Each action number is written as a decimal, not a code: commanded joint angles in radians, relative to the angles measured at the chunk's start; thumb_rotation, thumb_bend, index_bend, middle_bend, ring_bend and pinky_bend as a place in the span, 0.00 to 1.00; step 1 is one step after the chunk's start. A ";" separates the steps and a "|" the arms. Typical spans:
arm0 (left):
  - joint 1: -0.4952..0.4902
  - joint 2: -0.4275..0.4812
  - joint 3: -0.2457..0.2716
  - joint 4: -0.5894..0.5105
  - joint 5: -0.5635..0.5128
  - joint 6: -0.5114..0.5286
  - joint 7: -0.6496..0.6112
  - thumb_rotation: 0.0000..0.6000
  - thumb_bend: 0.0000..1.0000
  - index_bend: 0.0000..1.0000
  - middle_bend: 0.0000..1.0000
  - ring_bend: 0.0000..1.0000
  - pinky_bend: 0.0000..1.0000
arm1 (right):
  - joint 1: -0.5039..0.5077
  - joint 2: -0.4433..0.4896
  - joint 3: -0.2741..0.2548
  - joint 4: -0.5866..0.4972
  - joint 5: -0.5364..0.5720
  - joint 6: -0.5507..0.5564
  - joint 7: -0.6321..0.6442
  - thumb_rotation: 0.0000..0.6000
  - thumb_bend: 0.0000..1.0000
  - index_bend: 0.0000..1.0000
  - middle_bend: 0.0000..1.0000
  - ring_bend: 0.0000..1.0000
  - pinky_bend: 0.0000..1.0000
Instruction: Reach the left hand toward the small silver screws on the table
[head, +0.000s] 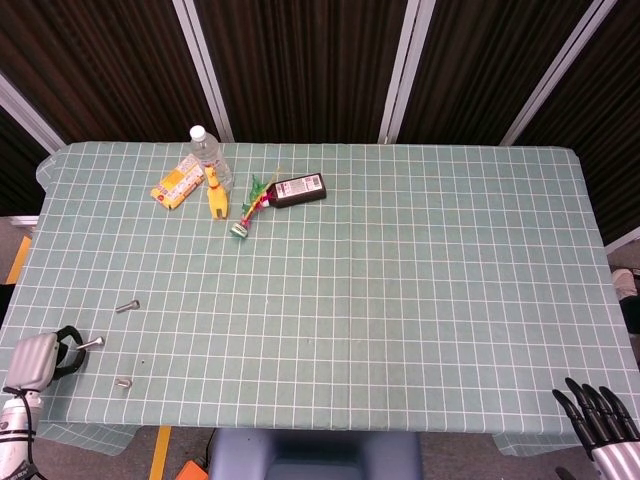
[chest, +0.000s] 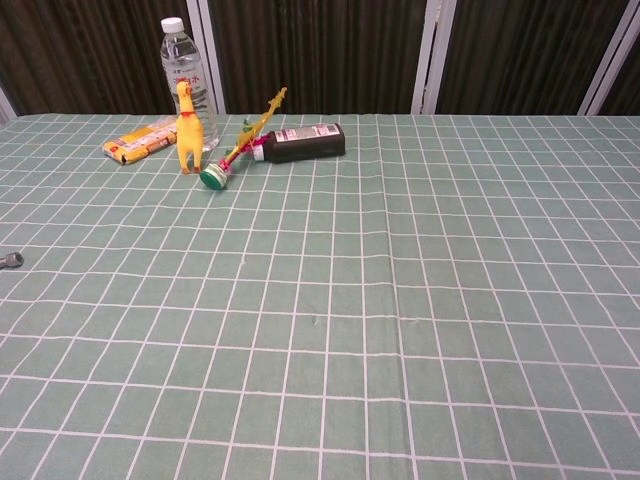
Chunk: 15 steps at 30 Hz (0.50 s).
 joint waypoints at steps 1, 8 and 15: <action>-0.002 0.018 0.003 -0.018 0.011 0.015 0.019 1.00 0.40 0.54 1.00 1.00 1.00 | 0.000 0.000 -0.001 0.001 -0.001 0.001 0.000 1.00 0.18 0.00 0.00 0.00 0.00; -0.020 0.091 0.035 -0.115 0.060 0.038 0.184 1.00 0.40 0.53 1.00 1.00 1.00 | 0.000 -0.001 -0.001 0.001 -0.002 -0.003 -0.003 1.00 0.18 0.00 0.00 0.00 0.00; -0.051 0.174 0.040 -0.280 0.077 0.028 0.399 1.00 0.40 0.53 1.00 1.00 1.00 | 0.000 0.001 -0.001 0.000 -0.001 0.000 0.001 1.00 0.18 0.00 0.00 0.00 0.00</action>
